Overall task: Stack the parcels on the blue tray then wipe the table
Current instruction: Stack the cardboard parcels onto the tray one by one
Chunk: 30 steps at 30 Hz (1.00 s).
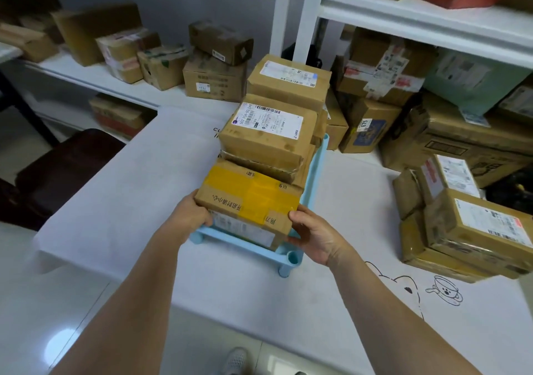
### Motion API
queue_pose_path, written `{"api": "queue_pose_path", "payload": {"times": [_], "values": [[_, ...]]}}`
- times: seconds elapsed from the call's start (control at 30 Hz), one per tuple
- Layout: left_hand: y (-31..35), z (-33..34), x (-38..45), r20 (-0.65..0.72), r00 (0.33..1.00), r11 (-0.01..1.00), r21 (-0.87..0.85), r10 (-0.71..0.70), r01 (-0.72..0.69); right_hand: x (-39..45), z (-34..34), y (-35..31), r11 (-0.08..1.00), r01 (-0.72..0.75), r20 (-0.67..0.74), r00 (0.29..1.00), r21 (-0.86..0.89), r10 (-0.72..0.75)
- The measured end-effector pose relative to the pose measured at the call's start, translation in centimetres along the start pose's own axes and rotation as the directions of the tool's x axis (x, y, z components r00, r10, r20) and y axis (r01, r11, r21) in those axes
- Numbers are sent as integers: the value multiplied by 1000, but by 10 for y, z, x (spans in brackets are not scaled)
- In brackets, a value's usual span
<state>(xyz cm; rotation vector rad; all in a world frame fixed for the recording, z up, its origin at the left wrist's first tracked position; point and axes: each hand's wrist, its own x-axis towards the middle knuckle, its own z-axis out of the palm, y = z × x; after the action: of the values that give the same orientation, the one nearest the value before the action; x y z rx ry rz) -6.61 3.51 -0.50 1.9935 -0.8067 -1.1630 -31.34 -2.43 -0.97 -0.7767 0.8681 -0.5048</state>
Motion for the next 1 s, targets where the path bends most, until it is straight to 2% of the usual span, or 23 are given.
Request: {"api": "queue_pose_path", "payload": {"times": [0.13,0.27,0.47,0.53,0.6,0.67,0.73,0.8,0.83,0.9,0.93,1.0], "values": [[-4,1,8,-38,999,999,36,-39,41,8,4,2,999,-7,-108,994,39,11],[-7,3,13,-84,995,997,54,-48,53,18,3,2,1000,-30,-170,985,3,30],[-9,12,12,-203,977,991,99,-66,88,22,4,1,997,-59,-210,977,-59,46],[-13,14,12,-263,963,988,125,-51,86,22,4,0,996,-59,-205,978,-70,43],[-18,17,11,-379,925,984,142,-42,103,19,3,-3,997,-44,-211,977,-62,30],[-22,21,6,-477,872,989,29,-113,145,16,1,-6,999,-20,-263,965,-34,10],[-24,30,-4,-473,849,971,-113,-237,209,11,-4,-10,1000,0,-326,945,-26,-9],[-27,45,-15,-380,864,942,-189,-330,276,3,-12,-14,1000,1,-348,937,-24,-10],[-30,52,-20,-286,883,921,-233,-371,311,1,-15,-15,1000,-3,-351,936,-25,-6],[-27,67,-37,48,892,853,-273,-449,444,-7,-22,-18,999,-5,-357,934,-32,-7],[-24,78,-46,224,864,836,-232,-451,497,-13,-29,-18,1000,0,-363,932,-29,-10],[-18,98,-61,476,784,857,-111,-398,503,-23,-40,-18,1000,7,-375,927,-20,-14]]}}
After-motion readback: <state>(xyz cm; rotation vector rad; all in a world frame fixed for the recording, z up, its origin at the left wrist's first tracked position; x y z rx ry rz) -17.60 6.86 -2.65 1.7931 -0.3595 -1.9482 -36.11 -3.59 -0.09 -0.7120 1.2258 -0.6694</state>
